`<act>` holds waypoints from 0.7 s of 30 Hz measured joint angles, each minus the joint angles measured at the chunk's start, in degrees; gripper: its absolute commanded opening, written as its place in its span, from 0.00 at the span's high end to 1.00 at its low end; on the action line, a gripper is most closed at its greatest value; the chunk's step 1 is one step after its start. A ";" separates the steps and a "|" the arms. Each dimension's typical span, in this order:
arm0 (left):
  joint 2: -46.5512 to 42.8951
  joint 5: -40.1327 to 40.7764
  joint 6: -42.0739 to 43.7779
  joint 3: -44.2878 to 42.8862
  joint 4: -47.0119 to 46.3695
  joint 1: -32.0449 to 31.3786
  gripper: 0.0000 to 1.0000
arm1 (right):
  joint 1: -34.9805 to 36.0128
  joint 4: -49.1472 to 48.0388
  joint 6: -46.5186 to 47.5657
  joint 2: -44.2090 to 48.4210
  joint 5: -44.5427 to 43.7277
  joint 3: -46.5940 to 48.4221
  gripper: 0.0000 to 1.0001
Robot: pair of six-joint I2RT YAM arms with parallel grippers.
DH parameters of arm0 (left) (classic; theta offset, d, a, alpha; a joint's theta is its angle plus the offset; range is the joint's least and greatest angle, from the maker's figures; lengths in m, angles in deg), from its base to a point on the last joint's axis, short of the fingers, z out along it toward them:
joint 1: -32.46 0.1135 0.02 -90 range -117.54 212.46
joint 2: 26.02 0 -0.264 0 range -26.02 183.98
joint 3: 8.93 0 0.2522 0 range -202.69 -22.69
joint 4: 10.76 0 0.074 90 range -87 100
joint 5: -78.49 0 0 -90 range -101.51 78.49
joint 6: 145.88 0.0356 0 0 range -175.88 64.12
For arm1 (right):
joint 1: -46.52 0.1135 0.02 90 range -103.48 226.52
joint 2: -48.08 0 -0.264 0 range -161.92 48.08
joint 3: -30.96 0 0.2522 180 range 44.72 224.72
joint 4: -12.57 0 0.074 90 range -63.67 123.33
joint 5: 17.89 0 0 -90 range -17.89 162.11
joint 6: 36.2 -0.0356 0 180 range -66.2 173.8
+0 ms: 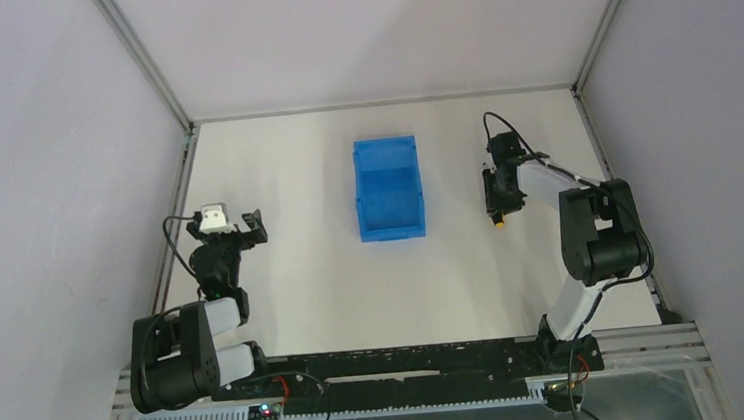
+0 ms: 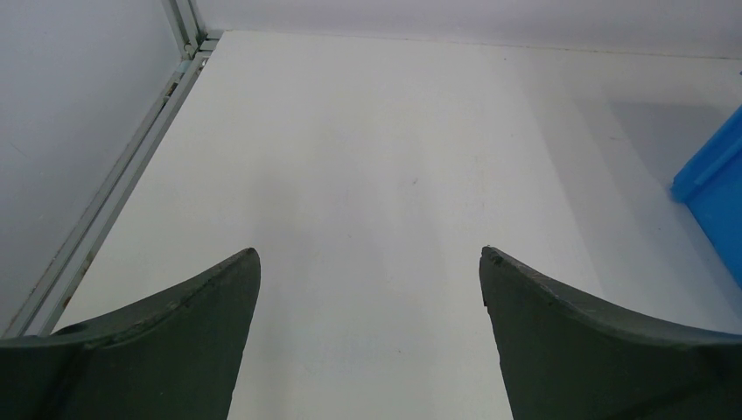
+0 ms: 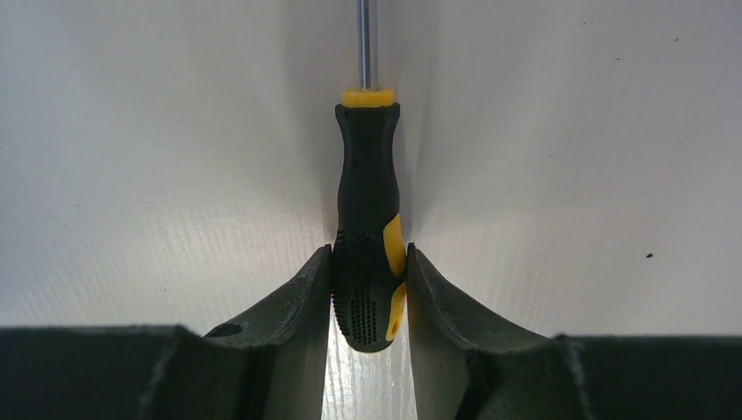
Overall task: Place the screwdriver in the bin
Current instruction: Pick up the screwdriver from the center of the board.
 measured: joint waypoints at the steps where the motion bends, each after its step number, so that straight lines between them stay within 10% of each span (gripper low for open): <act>1: 0.00 0.00 0.00 0.00 0.00 0.00 0.00 | -0.07 0.00 0.00 -0.04 0.02 0.02 0.67; 7: -0.02 0.00 0.00 0.00 0.00 0.00 0.00 | -0.20 0.42 -0.11 -0.09 0.17 0.39 1.00; 21: -0.02 0.00 0.00 0.00 0.00 0.00 0.00 | -0.28 6.12 -0.09 0.48 -0.59 7.56 1.00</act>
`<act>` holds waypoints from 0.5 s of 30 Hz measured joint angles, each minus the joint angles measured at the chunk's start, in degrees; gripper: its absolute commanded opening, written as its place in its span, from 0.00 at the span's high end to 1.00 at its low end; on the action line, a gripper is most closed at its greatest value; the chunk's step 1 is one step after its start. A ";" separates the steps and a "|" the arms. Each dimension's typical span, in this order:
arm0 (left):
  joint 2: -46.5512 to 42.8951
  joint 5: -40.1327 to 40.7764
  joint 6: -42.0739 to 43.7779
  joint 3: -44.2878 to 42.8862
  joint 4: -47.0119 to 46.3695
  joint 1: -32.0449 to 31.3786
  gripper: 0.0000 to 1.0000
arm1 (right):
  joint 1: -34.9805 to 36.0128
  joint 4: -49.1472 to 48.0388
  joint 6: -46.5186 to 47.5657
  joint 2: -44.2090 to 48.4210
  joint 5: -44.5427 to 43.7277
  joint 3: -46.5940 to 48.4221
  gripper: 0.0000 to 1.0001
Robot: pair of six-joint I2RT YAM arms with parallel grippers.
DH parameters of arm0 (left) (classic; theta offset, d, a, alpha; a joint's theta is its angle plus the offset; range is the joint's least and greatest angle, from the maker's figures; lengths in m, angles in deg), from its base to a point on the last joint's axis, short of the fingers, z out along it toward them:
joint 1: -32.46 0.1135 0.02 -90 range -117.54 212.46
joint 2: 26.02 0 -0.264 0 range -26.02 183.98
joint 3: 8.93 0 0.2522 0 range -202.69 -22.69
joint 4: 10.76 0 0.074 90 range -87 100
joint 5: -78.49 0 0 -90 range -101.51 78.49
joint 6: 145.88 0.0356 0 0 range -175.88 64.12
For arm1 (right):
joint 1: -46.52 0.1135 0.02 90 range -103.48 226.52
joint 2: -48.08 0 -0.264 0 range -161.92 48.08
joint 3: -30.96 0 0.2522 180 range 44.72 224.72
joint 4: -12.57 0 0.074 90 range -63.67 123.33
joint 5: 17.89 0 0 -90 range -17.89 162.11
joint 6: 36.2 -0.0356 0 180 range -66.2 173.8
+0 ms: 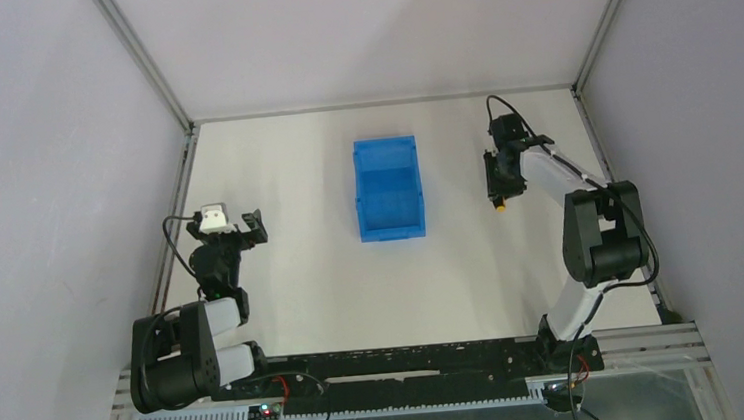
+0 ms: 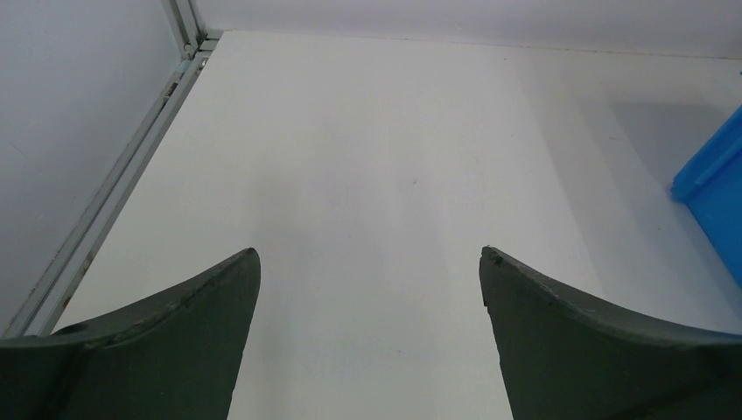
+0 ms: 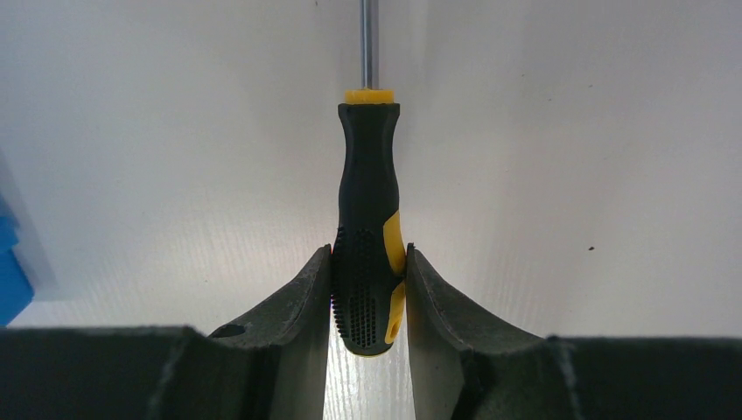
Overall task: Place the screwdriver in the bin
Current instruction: Pick up the screwdriver from the center of the board, then place the screwdriver in the bin.
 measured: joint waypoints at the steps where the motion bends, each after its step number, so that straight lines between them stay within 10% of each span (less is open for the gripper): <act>1: 0.02 0.00 0.02 0.00 -0.02 0.00 0.00 | 0.00 0.39 0.00 0.15 -0.09 0.44 1.00; 15: 0.00 0.02 0.00 0.00 -0.02 0.00 0.00 | 1.81 8.31 -1.42 3.23 -2.75 14.64 1.00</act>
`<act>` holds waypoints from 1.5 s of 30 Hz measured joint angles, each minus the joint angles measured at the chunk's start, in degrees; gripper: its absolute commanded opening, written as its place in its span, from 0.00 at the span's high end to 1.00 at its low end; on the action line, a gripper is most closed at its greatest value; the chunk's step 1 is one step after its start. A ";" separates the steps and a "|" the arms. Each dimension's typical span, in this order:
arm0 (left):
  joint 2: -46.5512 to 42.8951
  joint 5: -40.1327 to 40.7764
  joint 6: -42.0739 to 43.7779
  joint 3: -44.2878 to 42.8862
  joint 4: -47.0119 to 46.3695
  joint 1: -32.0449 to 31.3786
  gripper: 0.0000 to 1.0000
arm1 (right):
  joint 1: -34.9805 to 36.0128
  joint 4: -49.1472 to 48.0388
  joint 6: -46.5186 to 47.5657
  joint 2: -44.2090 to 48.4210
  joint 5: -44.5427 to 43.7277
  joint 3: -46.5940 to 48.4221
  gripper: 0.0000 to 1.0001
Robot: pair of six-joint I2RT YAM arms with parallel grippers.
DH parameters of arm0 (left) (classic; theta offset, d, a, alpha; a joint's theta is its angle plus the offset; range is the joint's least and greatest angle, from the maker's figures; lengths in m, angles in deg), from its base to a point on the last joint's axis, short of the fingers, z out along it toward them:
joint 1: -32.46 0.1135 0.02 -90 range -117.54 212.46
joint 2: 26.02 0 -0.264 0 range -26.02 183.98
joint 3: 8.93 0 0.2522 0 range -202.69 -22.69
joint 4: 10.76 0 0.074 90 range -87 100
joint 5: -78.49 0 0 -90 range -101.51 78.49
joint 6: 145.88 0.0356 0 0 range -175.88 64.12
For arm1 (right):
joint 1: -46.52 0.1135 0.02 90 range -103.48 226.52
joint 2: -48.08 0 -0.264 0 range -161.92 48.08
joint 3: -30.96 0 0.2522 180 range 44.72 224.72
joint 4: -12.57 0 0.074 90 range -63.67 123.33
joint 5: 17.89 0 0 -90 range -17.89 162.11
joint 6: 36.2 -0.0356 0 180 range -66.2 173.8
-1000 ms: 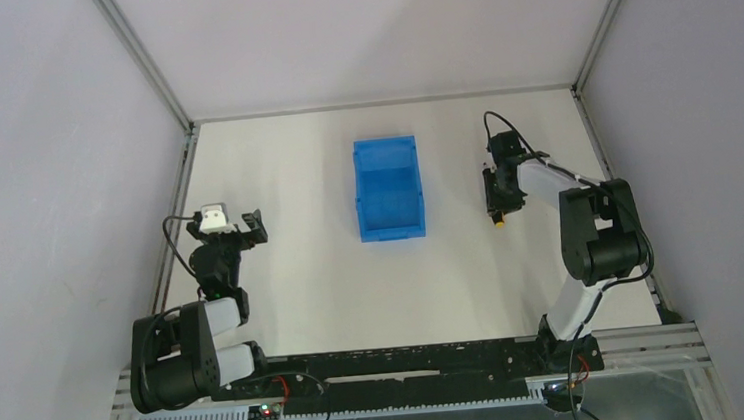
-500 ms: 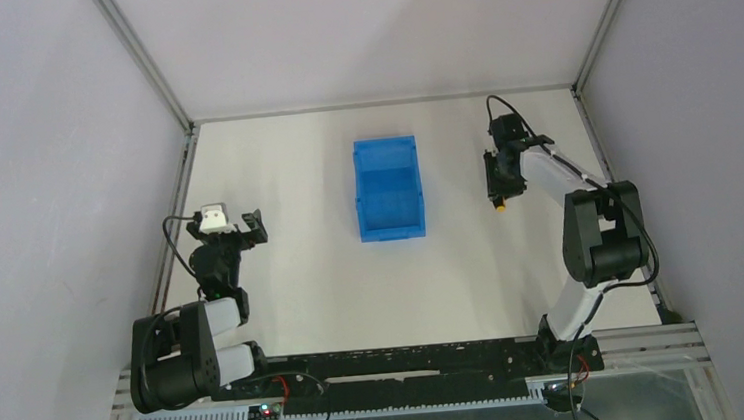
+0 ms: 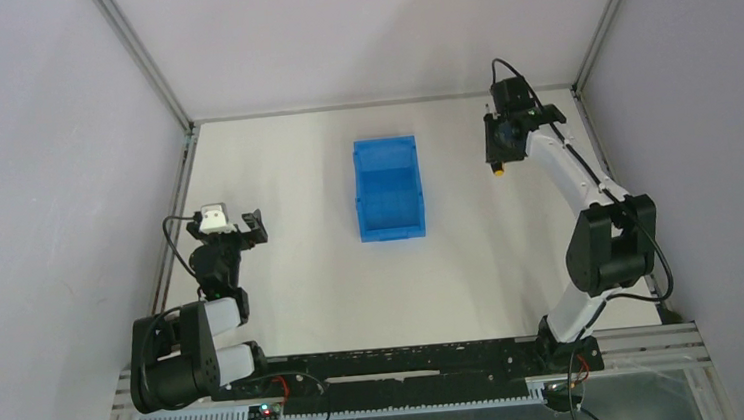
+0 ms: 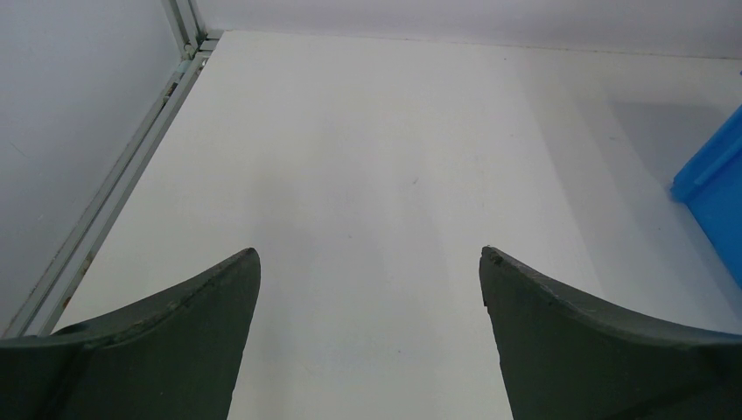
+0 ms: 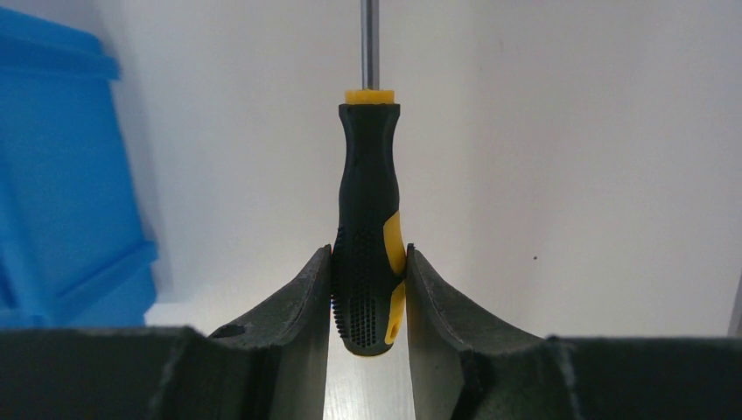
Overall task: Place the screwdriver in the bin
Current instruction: Place the screwdriver in the bin.
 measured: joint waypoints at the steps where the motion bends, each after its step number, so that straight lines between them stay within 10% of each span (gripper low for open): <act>1: 0.00 -0.02 0.02 0.00 0.02 0.00 0.00 | 0.46 0.52 -0.28 0.09 -0.24 1.20 1.00; 31: 0.00 -0.02 0.00 0.00 0.00 0.00 0.00 | 23.50 18.23 -14.73 -15.12 -6.21 38.88 1.00; 45: 0.02 -0.02 0.02 0.00 0.00 0.00 0.00 | 27.50 19.80 -24.39 -17.42 -6.38 37.27 1.00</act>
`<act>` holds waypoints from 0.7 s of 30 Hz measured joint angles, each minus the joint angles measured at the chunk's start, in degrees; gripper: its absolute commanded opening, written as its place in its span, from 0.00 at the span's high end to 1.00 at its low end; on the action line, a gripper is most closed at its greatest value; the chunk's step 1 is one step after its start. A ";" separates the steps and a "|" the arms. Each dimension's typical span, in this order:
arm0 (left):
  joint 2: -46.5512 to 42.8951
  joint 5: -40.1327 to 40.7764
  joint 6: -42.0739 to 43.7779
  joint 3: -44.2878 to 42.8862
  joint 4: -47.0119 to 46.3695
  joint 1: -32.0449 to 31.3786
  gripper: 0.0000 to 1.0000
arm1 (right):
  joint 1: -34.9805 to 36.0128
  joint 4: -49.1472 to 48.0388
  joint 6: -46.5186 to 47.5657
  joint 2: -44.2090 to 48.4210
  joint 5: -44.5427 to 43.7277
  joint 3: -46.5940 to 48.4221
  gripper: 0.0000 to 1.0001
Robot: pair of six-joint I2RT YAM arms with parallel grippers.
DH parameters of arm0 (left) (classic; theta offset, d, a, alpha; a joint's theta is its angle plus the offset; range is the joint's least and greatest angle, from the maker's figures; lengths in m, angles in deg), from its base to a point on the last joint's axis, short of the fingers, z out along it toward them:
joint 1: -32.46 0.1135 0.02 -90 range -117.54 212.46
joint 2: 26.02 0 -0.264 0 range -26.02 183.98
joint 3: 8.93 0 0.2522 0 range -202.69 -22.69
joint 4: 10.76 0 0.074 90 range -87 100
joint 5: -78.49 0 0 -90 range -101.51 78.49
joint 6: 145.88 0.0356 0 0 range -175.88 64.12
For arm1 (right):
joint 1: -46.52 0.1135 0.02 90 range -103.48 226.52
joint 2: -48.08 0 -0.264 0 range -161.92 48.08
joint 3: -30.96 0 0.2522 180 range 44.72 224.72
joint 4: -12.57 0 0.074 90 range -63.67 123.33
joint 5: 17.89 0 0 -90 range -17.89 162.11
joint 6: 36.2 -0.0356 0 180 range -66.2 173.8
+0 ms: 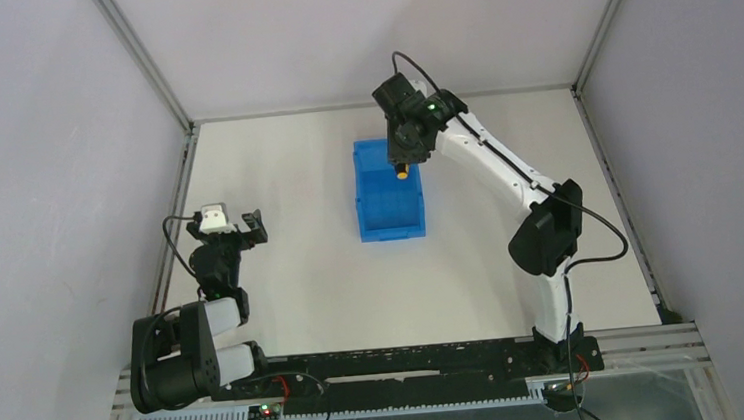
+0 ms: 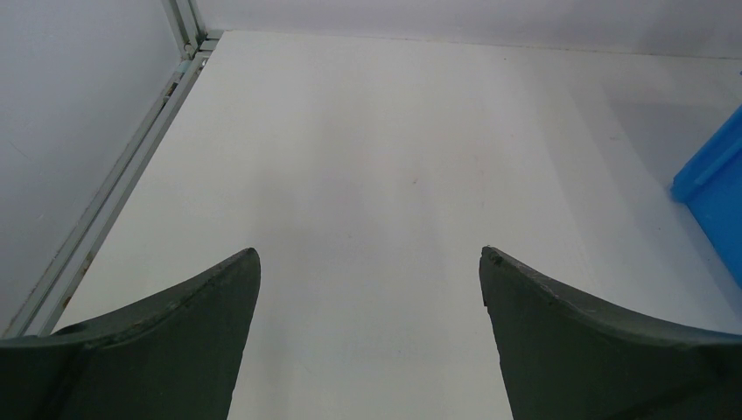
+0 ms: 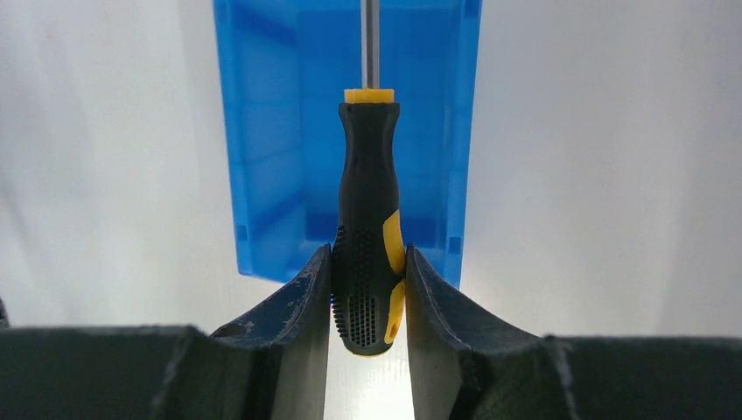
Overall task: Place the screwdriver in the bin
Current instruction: Place the screwdriver in the bin.
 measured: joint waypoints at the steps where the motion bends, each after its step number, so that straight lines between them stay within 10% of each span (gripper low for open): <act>1: 0.00 0.00 -0.02 0.00 0.02 0.00 0.00 | 0.26 -0.15 -0.52 0.00 0.02 -1.16 1.00; 21: -0.02 0.02 -0.02 0.00 0.02 0.00 0.00 | 3.76 -6.21 -4.72 -1.22 0.74 -14.10 1.00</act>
